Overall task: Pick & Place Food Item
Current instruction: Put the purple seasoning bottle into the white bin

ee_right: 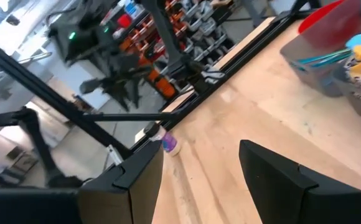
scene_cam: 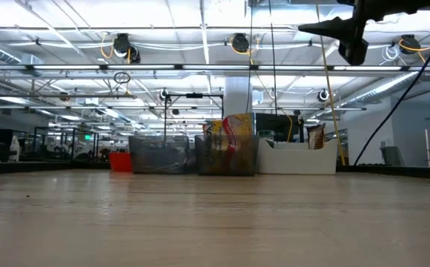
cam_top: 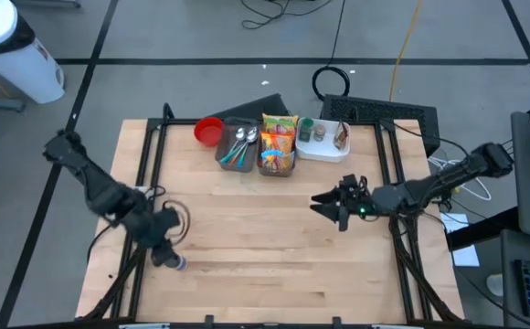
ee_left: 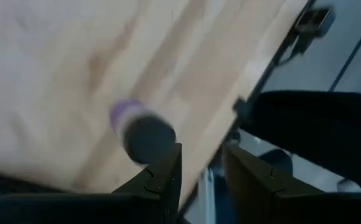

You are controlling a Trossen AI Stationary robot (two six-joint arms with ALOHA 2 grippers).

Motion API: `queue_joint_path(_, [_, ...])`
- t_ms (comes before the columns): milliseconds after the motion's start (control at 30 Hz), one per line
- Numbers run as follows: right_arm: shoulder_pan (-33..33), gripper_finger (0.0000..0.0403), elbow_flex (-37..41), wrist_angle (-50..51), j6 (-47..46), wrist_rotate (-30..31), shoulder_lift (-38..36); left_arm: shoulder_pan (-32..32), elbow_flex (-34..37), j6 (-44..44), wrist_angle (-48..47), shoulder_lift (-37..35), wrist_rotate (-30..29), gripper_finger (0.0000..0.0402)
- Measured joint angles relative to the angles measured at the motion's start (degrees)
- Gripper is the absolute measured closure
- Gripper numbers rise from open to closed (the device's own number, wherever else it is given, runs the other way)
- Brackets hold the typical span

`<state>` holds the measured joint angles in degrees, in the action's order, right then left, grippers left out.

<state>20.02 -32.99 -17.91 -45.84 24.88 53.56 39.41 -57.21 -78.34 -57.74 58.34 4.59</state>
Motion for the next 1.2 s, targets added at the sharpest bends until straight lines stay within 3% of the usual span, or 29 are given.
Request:
queue_joint_path(167, [3.13, 0.0195, 0.00, 1.18, 0.00, 5.36, 0.68, 9.41, 0.00, -14.14, 1.36, 2.61, -3.14, 0.0279])
queue_joint_path(333, [4.19, 0.0195, 0.00, 1.09, -0.59, 5.36, 3.60, 13.91, 0.00, -24.14, 0.09, 3.60, -6.26, 0.0279])
queue_joint_path(500, [4.17, 0.0195, 0.00, 1.07, -2.06, 5.54, 8.20, 14.77, 0.00, -30.10, -9.12, 3.60, -8.30, 0.0279])
queue_joint_path(733, [3.99, 0.0195, 0.00, -2.97, -6.47, 9.59, 13.90, 14.54, -0.01, -37.87, -23.37, 3.33, -6.25, 0.0279])
queue_joint_path(867, [3.99, 0.0195, 0.00, -6.10, -4.64, 9.54, 14.94, 13.89, 0.00, -37.67, -24.03, 2.22, -4.68, 0.0273])
queue_joint_path(1000, [3.99, 0.0195, 0.00, -7.23, -2.73, 9.59, 14.97, 13.86, -0.02, -37.76, -23.28, 0.81, -5.86, 0.0233])
queue_joint_path(1200, [3.92, 0.0195, -0.01, -7.57, -1.44, 9.60, 14.97, 13.86, 0.00, -39.19, -21.57, -0.49, -6.11, 0.0124])
